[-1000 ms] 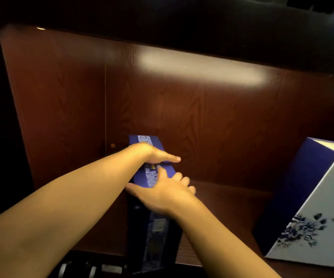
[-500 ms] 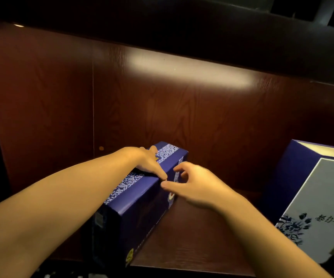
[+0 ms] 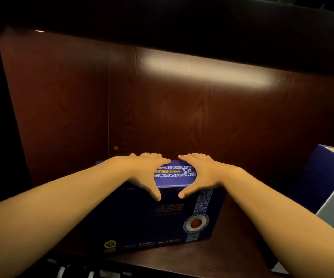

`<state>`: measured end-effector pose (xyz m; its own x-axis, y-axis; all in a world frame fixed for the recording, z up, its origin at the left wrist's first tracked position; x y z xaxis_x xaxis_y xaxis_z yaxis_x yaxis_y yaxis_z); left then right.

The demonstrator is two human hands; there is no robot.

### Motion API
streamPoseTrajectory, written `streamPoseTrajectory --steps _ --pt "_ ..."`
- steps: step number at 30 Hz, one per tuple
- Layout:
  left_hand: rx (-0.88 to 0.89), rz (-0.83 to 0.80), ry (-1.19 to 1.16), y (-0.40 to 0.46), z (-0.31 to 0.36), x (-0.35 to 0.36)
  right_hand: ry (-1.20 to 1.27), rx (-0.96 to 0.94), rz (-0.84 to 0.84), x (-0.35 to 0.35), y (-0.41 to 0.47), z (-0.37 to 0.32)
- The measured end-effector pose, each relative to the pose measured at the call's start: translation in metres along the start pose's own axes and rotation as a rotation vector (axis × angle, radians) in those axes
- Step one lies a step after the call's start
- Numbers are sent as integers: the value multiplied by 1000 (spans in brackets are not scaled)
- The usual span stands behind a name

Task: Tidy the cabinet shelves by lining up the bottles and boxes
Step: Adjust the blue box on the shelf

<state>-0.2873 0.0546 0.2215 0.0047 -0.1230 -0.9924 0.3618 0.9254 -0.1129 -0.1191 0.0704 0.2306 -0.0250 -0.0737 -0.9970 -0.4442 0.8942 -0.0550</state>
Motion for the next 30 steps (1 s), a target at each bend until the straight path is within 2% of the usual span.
streamPoseTrajectory --steps 3,6,11,22,30 --pt "-251 49 -13 -26 -41 8 23 -28 44 8 8 2" --pt "-312 106 -47 -41 -61 18 41 -45 128 14 10 7" --pt "-255 237 -24 -34 -64 18 47 1 177 18 7 11" --pt "-74 213 -54 -11 -67 8 51 209 189 23 -18 8" --pt "-56 246 -87 -14 -66 7 52 234 219 25 -23 6"
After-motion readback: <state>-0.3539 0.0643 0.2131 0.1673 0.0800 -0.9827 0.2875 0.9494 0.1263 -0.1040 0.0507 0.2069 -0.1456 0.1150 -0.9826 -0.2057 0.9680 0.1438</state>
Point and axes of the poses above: each hand's wrist, its own y-axis towards the middle knuckle, its own x-axis out of the palm, z = x × y, the point moved 8 cm from there along y, towards the middle knuckle, and after that the axes turned 4 degrees about z, right-handed, at the moved point
